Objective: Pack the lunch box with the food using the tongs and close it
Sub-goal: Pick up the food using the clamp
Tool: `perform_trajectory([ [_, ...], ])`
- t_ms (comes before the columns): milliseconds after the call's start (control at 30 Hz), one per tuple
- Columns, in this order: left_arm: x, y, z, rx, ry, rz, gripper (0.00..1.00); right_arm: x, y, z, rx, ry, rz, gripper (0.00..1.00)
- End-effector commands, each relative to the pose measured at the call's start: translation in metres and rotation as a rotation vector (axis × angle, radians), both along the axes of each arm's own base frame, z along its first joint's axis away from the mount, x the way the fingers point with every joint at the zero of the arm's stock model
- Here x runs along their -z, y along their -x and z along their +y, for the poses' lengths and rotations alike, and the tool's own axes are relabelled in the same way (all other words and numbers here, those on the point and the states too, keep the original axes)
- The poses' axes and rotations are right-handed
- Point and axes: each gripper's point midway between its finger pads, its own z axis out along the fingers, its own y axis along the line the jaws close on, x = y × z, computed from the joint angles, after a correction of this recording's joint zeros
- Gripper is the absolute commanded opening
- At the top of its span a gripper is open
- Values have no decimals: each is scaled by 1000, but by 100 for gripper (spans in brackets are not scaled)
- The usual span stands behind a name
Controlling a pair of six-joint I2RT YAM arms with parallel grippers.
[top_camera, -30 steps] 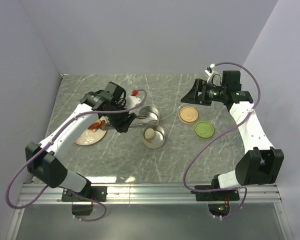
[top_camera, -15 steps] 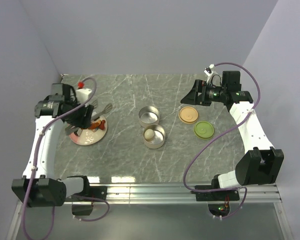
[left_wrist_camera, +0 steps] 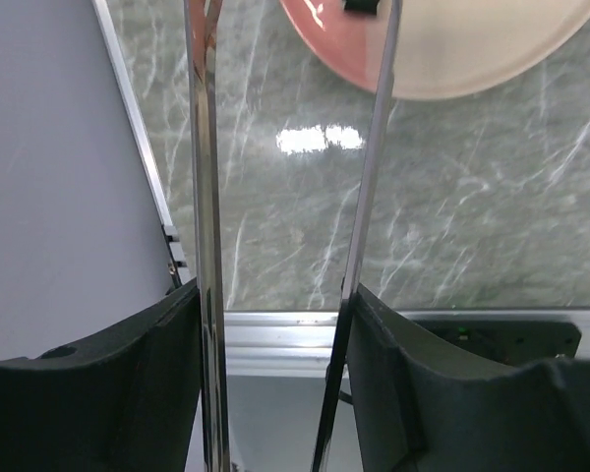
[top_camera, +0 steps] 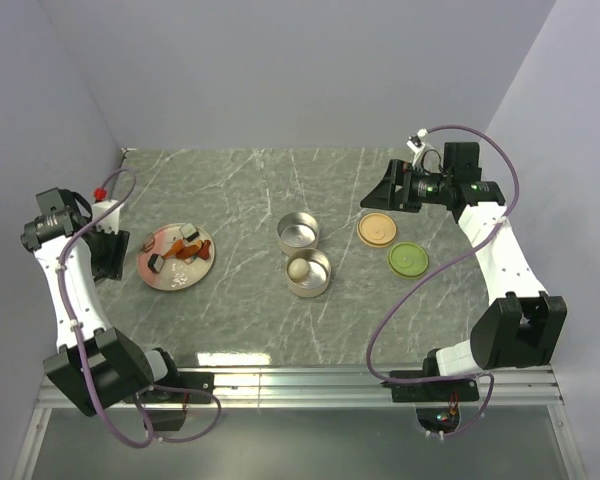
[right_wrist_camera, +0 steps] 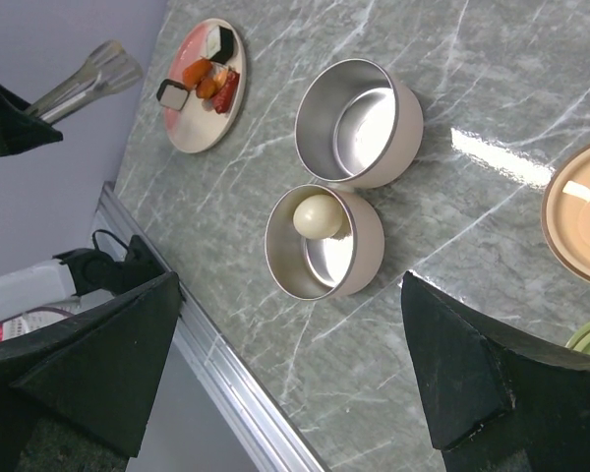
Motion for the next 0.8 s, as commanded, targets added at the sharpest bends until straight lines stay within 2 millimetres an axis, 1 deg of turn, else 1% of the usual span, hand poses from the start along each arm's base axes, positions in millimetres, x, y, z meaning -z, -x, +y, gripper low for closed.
perform_trajectory([
  [0,10,11,4,61,-1,66,59,-7,-5,0,-11,-14,-30,100],
  [100,18,16,4,70,4,100,61,-4,-5,0,-8,-14,-22,100],
  [200,24,18,4,73,3,117,60,-3,-6,0,-9,-20,-15,100],
  [500,43,10,7,69,34,150,56,-2,-8,1,-7,-29,-4,100],
  [633,44,7,8,67,42,147,53,0,-7,1,-6,-27,2,100],
  [767,45,2,9,67,41,136,47,1,-8,1,-4,-28,8,100],
])
